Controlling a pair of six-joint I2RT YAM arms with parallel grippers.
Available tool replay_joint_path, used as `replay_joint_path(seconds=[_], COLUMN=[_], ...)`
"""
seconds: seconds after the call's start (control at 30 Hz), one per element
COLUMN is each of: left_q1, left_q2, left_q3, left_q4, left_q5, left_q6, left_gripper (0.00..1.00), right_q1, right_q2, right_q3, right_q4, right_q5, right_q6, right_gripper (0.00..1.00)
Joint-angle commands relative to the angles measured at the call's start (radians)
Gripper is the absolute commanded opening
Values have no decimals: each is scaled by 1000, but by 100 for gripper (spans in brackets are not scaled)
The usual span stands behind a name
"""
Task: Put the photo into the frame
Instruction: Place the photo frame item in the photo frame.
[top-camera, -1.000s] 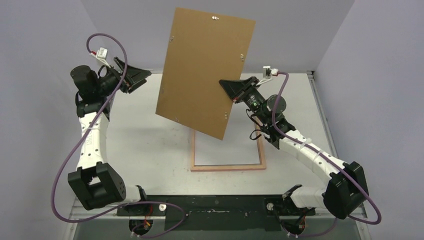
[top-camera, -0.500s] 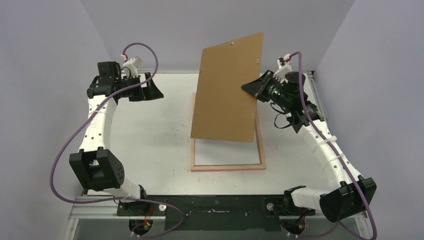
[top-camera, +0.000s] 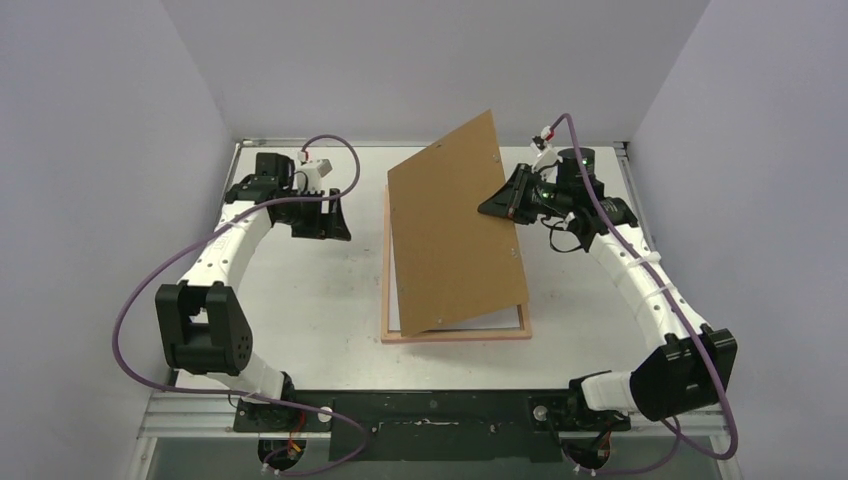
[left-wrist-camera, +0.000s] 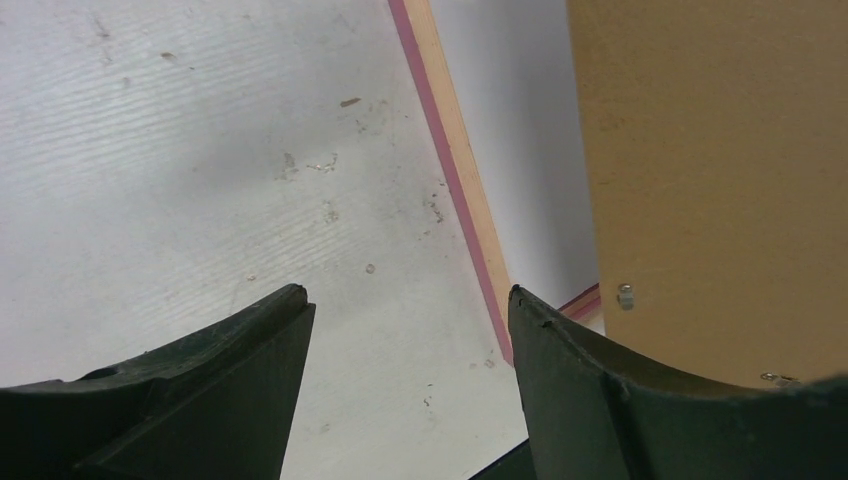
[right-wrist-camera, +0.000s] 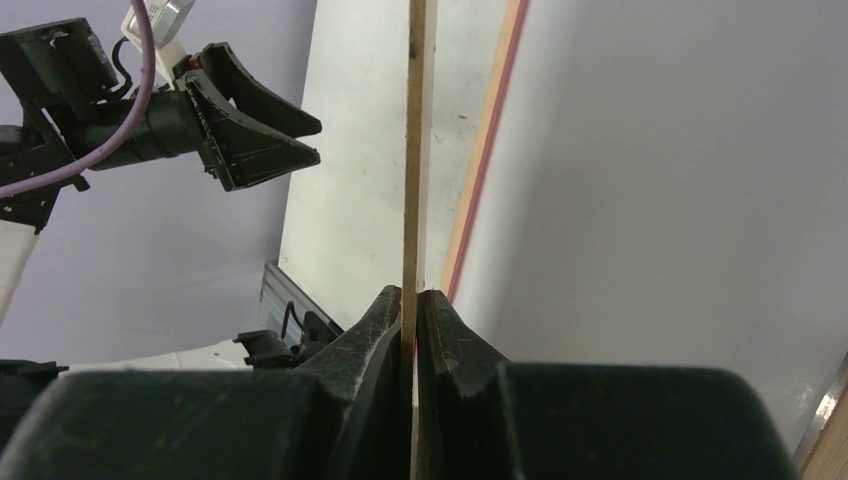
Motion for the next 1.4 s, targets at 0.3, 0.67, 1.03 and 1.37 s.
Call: replay_joint_path(seconds=[0.3,0.67,1.03,1.37], left_q1=[-53,-47,-47,-61], left_q2=[15,95,114,115], left_q3=[21,86,98,48], left_q4=[50,-20,-29,7], left_q5=[-63,-20,-44,-37], left_q6=[-103,-119,-123,-123], left_gripper=[76,86,82,63], right_q1=[-30,-44,-67,-78], right_q2=[45,91,107,146], right_q3=[-55,-118,-191,-219], right_q4=[205,283,362,434], right_q5=[-56,-57,-79,-118], right_q6=[17,37,80,126], right_gripper=[5,5,5,5])
